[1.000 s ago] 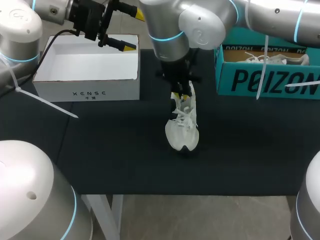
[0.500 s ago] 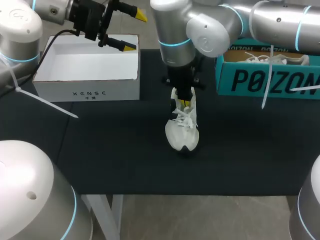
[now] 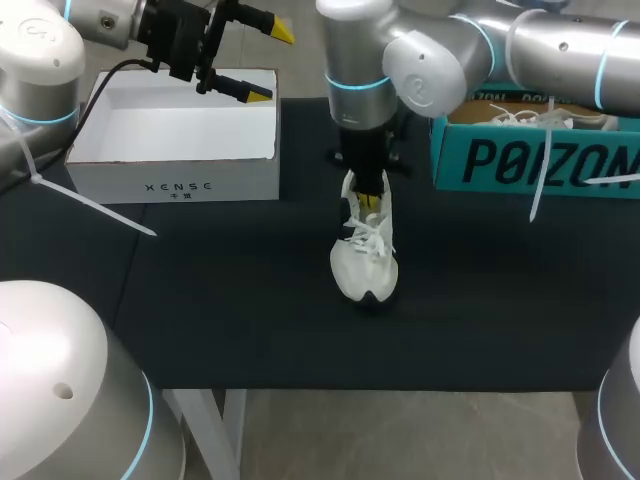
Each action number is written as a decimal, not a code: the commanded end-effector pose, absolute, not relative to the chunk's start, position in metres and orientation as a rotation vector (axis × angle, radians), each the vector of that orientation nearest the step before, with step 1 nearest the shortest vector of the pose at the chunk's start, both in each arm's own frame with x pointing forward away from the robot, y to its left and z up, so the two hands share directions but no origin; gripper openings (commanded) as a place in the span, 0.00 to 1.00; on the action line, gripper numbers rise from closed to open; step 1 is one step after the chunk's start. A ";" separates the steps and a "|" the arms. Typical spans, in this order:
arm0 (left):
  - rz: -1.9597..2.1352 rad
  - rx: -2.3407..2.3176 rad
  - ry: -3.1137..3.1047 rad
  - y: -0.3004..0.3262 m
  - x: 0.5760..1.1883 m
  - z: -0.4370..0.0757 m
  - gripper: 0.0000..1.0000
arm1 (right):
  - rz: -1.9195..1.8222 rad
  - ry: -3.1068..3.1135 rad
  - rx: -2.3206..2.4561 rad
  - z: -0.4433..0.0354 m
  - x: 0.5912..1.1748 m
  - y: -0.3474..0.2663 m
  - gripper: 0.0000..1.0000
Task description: Take the shoe out of the shoebox, open the shoe tongue, remove and reinsert the insole, then place the shoe into the shoebox
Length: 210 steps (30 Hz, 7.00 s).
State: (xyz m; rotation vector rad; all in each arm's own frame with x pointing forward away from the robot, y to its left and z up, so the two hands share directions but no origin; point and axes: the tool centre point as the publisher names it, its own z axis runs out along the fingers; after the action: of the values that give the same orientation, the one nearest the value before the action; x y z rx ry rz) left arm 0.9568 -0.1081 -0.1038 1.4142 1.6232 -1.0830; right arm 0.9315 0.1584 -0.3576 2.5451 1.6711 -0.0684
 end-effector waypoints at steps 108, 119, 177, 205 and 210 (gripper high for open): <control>-1.082 1.419 1.625 -0.108 0.957 -0.103 1.00 | -0.064 2.980 0.250 -0.380 1.054 0.120 1.00; -1.082 1.419 1.625 -0.108 0.957 -0.103 1.00 | -0.064 2.995 0.231 -0.384 1.065 0.124 0.42; -1.082 1.419 1.625 -0.108 0.957 -0.103 1.00 | -0.182 2.910 0.959 -0.203 1.043 0.096 0.00; -1.082 1.419 1.625 -0.108 0.957 -0.103 1.00 | -0.172 1.919 2.334 -0.123 1.107 -0.070 0.00; -1.082 1.419 1.625 -0.108 0.957 -0.103 1.00 | -0.172 1.919 2.334 -0.123 1.107 -0.070 0.00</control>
State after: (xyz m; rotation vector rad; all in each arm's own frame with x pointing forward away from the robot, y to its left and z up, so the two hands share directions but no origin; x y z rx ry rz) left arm 0.9568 -0.1079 -0.1038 1.4140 1.6233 -1.0829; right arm 1.1078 -0.0723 -0.1261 2.1777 2.1128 -0.1671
